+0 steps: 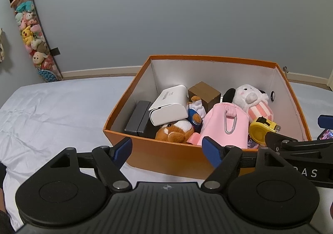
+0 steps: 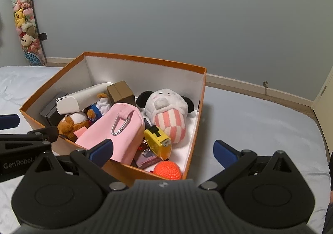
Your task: Organize objects
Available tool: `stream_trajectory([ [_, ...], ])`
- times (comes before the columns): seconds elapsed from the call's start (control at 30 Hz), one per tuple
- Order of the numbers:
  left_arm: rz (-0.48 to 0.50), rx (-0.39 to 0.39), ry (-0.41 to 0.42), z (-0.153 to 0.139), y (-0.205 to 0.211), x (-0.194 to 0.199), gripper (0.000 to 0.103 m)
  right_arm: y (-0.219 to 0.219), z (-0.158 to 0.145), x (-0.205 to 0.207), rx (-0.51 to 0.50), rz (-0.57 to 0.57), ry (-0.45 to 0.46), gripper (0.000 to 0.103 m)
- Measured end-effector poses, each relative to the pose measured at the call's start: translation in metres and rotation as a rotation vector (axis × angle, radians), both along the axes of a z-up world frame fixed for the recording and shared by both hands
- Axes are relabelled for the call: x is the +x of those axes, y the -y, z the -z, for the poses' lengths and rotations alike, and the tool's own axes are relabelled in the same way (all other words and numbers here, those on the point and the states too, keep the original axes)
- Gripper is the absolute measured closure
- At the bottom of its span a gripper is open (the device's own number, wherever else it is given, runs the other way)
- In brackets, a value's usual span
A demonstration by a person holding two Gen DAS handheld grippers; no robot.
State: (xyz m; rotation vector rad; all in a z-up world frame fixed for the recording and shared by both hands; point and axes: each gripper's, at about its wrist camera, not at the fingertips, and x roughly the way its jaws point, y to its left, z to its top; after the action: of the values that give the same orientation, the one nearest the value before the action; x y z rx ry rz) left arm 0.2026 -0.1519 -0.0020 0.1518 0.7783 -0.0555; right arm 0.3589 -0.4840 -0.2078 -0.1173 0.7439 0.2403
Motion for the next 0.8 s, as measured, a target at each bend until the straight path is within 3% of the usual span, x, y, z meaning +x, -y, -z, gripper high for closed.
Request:
stream_trajectory([
  [0.8,-0.002,-0.001,0.0,-0.0007,-0.0016,-0.0003,0.014,-0.0008,-0.0007,-0.0003,0.002,0.0,0.0,0.001],
])
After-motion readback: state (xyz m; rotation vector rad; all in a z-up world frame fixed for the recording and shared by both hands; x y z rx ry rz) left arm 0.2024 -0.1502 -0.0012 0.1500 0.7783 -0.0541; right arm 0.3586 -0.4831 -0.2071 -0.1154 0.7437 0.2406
